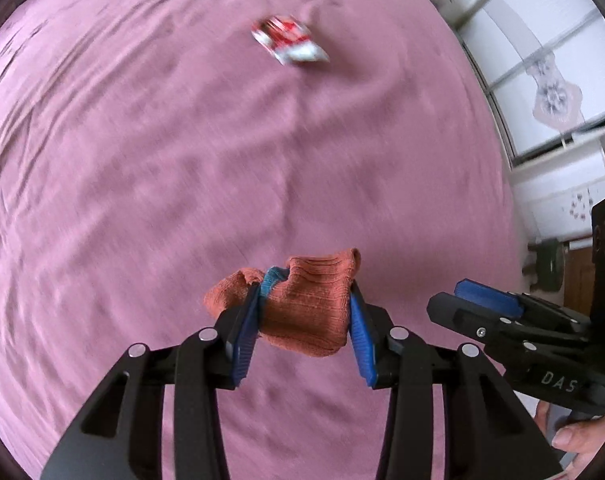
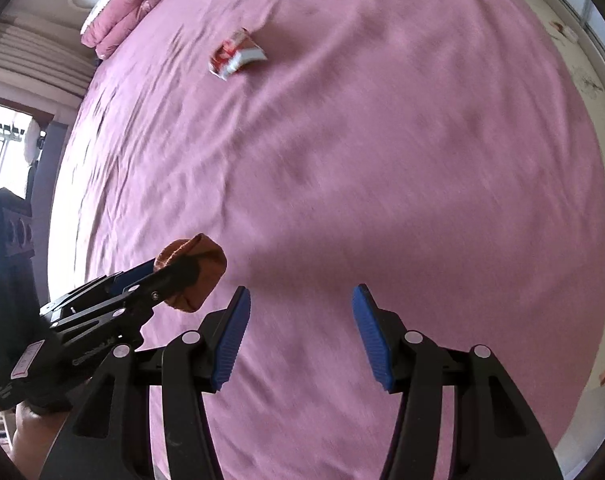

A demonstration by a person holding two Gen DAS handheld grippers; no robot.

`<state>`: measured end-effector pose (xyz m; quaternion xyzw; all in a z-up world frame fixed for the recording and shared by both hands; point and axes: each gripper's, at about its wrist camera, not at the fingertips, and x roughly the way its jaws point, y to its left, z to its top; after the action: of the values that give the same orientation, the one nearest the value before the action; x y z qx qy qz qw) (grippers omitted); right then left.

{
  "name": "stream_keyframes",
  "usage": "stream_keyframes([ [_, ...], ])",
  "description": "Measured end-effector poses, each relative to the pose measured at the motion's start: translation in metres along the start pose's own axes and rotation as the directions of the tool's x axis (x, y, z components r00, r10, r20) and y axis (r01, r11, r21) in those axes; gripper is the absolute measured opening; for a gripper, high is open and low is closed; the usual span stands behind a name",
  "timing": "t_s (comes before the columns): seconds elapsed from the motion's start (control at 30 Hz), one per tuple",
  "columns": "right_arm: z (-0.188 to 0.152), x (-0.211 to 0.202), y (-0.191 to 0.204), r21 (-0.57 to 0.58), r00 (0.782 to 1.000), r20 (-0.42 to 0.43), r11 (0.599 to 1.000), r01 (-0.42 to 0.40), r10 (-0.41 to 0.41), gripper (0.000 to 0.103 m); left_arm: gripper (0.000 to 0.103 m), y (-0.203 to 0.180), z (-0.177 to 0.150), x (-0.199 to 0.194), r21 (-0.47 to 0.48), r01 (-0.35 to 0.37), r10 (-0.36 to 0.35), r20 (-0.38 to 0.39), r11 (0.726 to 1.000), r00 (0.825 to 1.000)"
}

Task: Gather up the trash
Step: 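Grasp the red snack bag with the right tool while the left tool holds the orange sock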

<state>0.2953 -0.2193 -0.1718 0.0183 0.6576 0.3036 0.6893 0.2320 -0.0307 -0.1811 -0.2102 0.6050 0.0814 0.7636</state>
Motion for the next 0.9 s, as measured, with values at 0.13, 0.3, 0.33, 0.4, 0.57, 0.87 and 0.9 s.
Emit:
stream_keyframes([
  [0.13, 0.043, 0.015, 0.023, -0.053, 1.0, 0.016, 0.999, 0.014, -0.013, 0.052, 0.042, 0.023, 0.038, -0.006, -0.046, -0.001, 0.003, 0.042, 0.999, 0.999],
  [0.3, 0.1, 0.034, 0.051, -0.106, 0.999, 0.04, 0.994, 0.033, -0.029, 0.052, 0.042, 0.047, 0.085, -0.004, -0.089, -0.001, 0.008, 0.08, 0.996, 0.997],
  [0.33, 0.109, 0.037, 0.054, -0.108, 0.999, 0.041, 0.993, 0.035, -0.031, 0.052, 0.042, 0.052, 0.095, -0.002, -0.1, 0.001, 0.007, 0.084, 0.995, 0.996],
  [0.4, 0.129, 0.044, 0.061, -0.104, 0.999, 0.039, 0.994, 0.032, -0.028, 0.052, 0.042, 0.068, 0.1, -0.002, -0.117, 0.002, 0.009, 0.095, 0.993, 0.995],
  [0.57, 0.168, 0.061, 0.078, -0.131, 0.998, 0.047, 0.99, 0.052, -0.047, 0.052, 0.042, 0.082, 0.133, 0.009, -0.151, 0.007, 0.008, 0.104, 0.989, 0.995],
  [0.87, 0.21, 0.101, 0.088, -0.131, 0.994, 0.002, 0.986, 0.107, -0.107, 0.054, 0.042, 0.106, 0.156, 0.027, -0.275, 0.076, -0.051, 0.099, 0.958, 0.994],
  [0.9, 0.212, 0.104, 0.09, -0.139, 0.993, -0.002, 0.983, 0.12, -0.121, 0.054, 0.042, 0.109, 0.157, 0.028, -0.29, 0.087, -0.06, 0.1, 0.953, 0.993],
])
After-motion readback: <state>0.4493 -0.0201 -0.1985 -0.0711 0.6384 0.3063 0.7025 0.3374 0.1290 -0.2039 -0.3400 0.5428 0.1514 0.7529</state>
